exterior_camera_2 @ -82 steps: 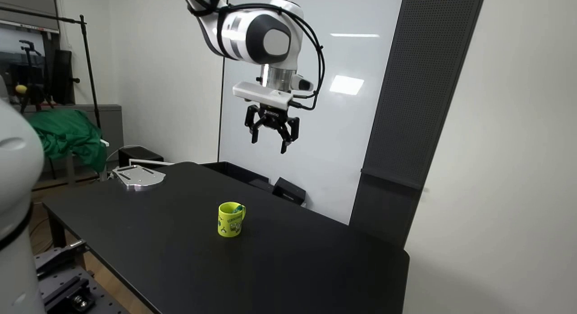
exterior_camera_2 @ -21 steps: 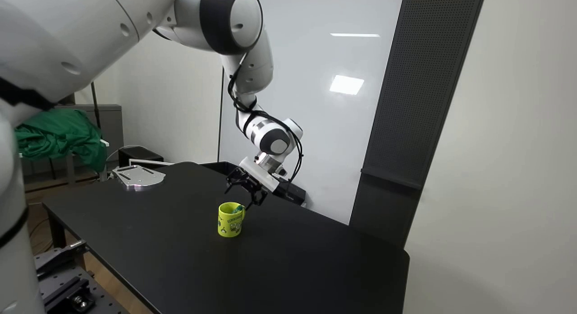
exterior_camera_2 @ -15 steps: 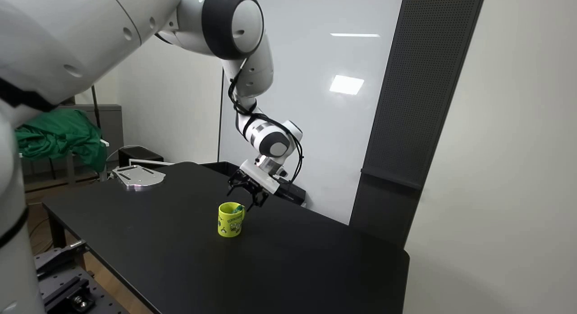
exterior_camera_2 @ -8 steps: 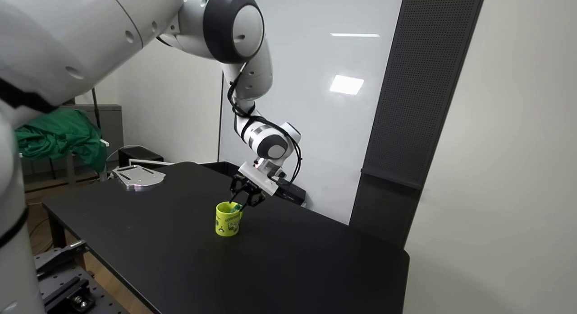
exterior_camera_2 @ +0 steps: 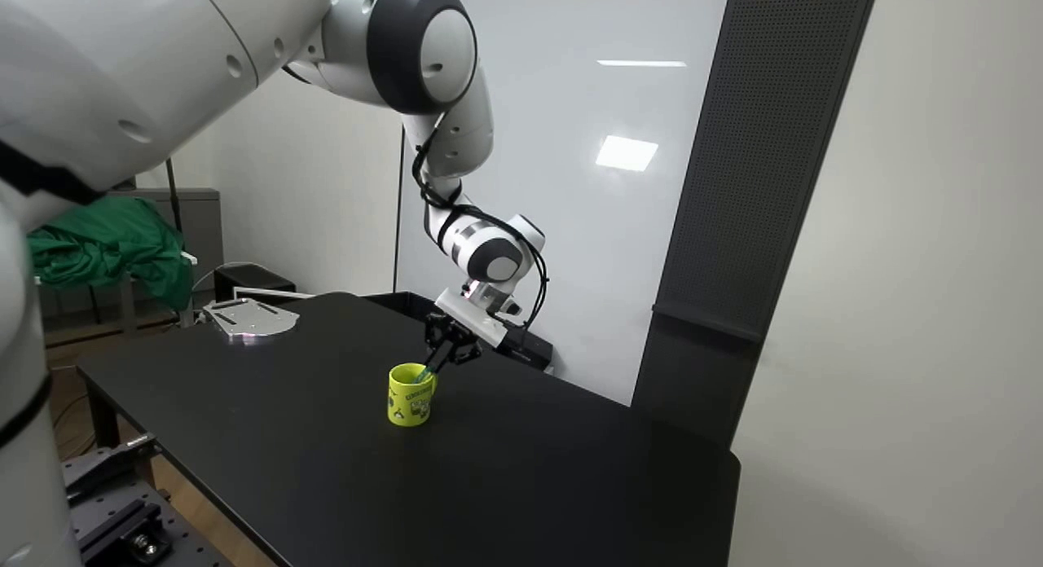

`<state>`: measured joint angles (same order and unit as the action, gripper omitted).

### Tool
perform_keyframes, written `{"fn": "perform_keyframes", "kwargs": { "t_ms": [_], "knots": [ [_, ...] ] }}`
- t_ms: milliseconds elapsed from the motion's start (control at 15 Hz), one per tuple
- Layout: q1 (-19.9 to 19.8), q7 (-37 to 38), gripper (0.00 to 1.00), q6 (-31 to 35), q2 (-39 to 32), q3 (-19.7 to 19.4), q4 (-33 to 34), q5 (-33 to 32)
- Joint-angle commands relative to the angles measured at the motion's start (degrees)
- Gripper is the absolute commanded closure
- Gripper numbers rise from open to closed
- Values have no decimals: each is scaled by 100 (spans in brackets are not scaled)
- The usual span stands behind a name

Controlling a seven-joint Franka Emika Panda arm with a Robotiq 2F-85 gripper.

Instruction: Take the marker out of the mug and put it on the table

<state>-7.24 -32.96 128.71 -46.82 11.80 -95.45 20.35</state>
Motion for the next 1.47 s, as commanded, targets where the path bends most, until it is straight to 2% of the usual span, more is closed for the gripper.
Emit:
{"fn": "perform_keyframes", "kwargs": {
  "t_ms": [0, 467, 733, 933, 1400],
  "knots": [
    [1, 327, 94, -155, 69, -15, 209, -123],
    [194, 1237, 94, -870, 431, -204, 699, -363],
    [280, 1421, 94, -1138, 691, -229, 902, -446],
    [302, 1377, 94, -954, 785, -214, 931, -390],
    [241, 1210, 94, 280, 436, -165, 1063, -322]
  ]
}}
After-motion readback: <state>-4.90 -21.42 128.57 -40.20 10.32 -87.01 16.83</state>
